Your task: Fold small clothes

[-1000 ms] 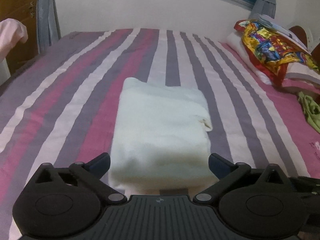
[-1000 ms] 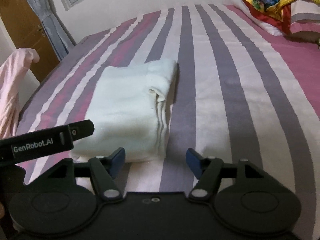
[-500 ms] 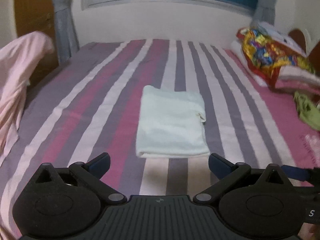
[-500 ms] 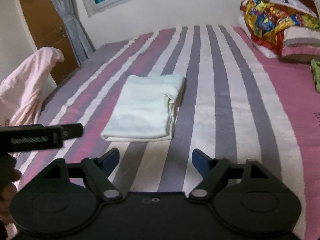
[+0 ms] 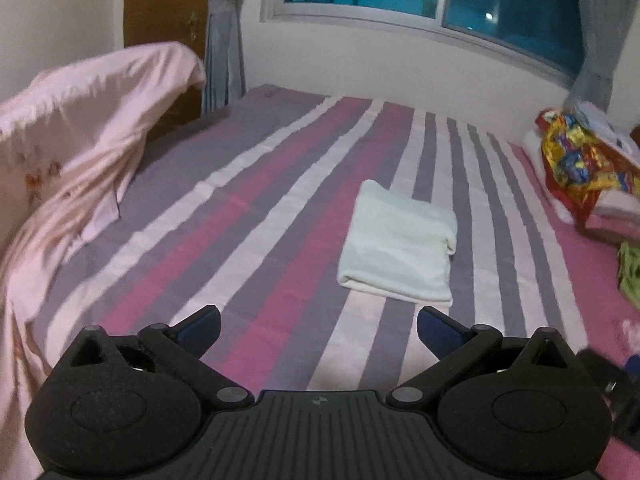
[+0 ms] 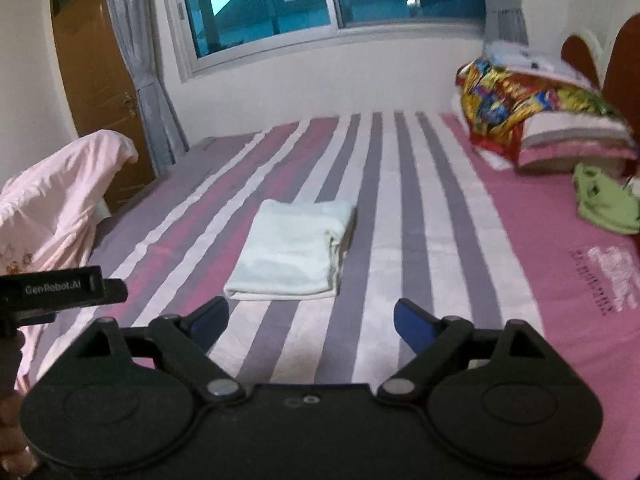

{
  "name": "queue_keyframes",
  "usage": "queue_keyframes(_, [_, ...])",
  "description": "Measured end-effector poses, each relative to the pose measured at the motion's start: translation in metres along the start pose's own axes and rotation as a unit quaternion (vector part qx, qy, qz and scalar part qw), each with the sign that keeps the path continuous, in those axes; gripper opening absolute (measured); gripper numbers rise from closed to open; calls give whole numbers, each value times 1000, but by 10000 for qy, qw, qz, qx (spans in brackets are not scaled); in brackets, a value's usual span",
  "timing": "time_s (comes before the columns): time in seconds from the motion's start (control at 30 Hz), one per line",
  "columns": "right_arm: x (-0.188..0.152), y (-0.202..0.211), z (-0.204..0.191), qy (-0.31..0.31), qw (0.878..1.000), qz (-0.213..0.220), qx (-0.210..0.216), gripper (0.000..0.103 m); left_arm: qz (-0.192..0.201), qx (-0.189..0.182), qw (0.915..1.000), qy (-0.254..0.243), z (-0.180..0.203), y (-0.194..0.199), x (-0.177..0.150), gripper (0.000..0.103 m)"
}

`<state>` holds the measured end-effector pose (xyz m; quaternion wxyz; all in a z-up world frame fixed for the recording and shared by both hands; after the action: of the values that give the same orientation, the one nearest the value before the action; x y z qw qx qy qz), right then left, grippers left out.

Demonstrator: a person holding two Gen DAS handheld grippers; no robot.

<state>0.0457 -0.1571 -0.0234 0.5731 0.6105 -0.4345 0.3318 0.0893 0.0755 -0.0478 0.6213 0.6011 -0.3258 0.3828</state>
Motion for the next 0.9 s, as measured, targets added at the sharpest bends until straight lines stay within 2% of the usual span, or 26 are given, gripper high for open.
queue_keyframes(0.1, [3,11,-4,53,9997,237,-72,90,-58,-153,9996,-214,10,4,-2,103])
queue_keyframes(0.23, [6,18,-1,9,9991,369,-198,90,-182,-365,9989,-240,20,9,-6,103])
queue_keyframes(0.43, [7,19,16,-266,9984,400,-315,90,-165,-367,9977,-543,37,10,-8,103])
queue_keyframes(0.9, [2,9,22,-356,9983,308,-351,91,-303,-484,9965,-611,51,4,-11,103])
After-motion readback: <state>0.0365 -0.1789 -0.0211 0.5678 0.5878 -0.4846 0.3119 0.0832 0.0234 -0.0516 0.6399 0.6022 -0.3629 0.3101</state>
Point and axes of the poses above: each gripper's, at about its wrist camera, not at the fingertips, and y roughly against the way its jaws point, z to its right, x to its top, the point moved 8 cm from there along -y, roughly the way its jaws point, and after that the axes turned 10 degrees about z, right-handed, at the moved point
